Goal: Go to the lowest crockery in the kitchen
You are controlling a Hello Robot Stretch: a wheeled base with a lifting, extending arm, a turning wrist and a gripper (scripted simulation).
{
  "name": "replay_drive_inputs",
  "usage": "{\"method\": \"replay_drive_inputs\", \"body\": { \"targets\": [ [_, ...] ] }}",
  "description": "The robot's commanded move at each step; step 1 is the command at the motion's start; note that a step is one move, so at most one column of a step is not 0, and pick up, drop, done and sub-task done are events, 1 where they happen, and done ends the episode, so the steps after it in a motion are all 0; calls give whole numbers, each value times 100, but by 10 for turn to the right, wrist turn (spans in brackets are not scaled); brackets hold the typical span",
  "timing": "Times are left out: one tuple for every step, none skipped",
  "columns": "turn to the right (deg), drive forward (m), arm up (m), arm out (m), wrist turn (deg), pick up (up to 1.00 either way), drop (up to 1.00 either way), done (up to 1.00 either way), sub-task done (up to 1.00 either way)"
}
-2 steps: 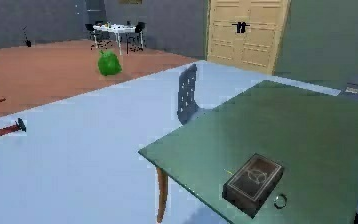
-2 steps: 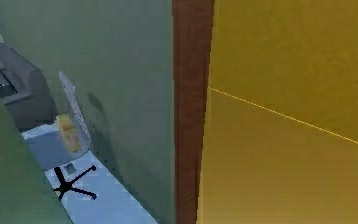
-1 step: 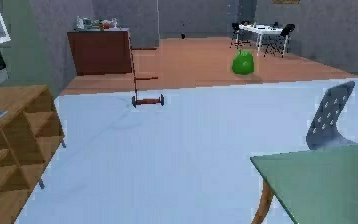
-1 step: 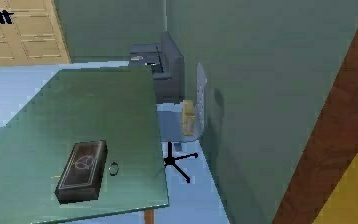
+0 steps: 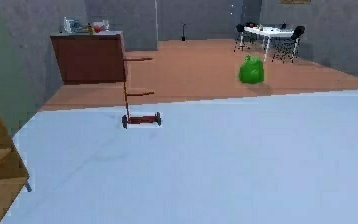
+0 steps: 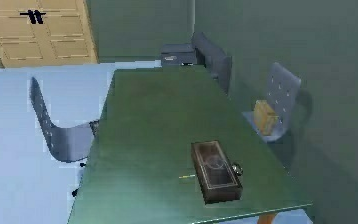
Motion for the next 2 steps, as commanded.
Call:
{"method": "replay_drive_inputs", "body": {
  "targets": [
    [-300, 0, 0, 0, 0, 0, 0, 0, 0],
    [0, 100, 0, 0, 0, 0, 0, 0, 0]
  ]
}}
